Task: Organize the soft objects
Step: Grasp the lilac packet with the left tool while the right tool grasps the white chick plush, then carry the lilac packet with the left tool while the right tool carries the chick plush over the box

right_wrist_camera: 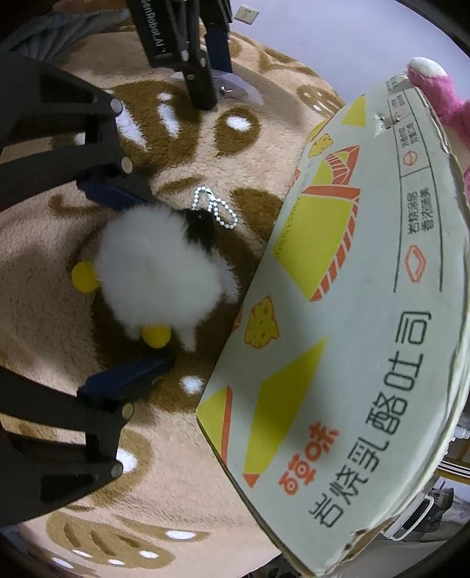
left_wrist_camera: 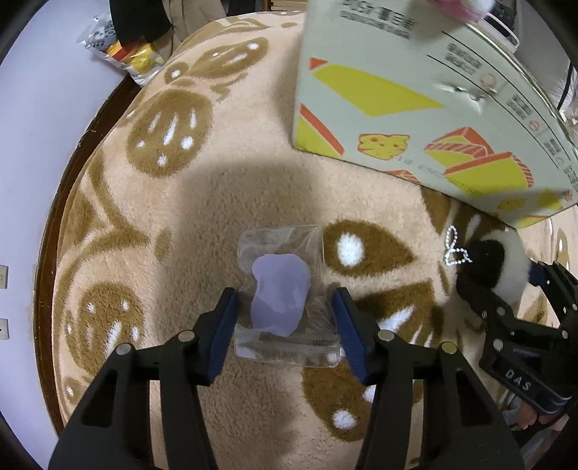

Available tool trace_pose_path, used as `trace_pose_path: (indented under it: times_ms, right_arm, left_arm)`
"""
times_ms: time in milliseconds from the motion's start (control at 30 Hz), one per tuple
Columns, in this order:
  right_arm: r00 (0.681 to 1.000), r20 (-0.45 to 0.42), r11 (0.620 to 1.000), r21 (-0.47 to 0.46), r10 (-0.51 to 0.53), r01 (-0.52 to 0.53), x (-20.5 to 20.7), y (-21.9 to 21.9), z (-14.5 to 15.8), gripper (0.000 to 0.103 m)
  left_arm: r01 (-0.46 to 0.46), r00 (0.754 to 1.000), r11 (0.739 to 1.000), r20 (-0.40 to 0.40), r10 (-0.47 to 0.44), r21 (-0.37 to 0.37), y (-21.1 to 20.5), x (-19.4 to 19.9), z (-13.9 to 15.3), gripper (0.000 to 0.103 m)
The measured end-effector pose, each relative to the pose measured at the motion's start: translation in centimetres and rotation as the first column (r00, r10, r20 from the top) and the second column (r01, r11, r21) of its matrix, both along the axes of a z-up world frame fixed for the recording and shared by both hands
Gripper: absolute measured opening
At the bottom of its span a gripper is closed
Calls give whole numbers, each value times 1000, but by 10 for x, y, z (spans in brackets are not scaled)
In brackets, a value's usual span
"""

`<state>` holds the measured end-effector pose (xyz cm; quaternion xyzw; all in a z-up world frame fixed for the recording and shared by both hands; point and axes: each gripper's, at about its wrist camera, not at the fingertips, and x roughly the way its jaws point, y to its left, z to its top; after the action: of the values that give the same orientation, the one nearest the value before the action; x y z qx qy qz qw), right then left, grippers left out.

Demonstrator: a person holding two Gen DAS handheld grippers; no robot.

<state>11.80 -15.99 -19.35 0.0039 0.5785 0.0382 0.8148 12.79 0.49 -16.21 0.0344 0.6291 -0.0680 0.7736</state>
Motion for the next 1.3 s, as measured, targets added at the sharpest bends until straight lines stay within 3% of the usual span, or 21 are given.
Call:
trace_pose_path:
  times_ms: [267,400,500,600,667,733,1100,1300]
  right_arm:
    - [1000,-2,1000,11,-11,11,1,0,5,52]
    - [999,-21,999,21,-24,25,-1,-4,6,46]
    - [999,-39,999,27,-30,31,-5,-6,5,35]
    - [999,-39,999,36,-34,36,-9,-8,6,31]
    - [999,-40,998,49,-37,39,-10,-11,7,17]
    - [998,-42,996,75,-38,41,-12,-14,9,13]
    - [999,17,993,115,-31,29,-29,-15,35,13]
    - [997,80,991,130,-2,-8,-43,-20,63,13]
  left_arm:
    - [8,1000,1000,6,-8,1,-3,-7,3,53]
    - [33,999,999,24,-33,-3,-8,-14,9,53]
    - [56,998,998,38,-56,10,-14,-24,13,53]
    - [75,996,997,46,-76,25,-20,-32,15,53]
    - [88,995,996,52,-89,27,-24,-36,18,53]
    - [90,994,996,62,-91,24,-26,-39,21,53]
    - [58,995,998,83,-59,22,-18,-45,31,53]
    - [33,990,999,135,-37,31,-10,-46,44,53]
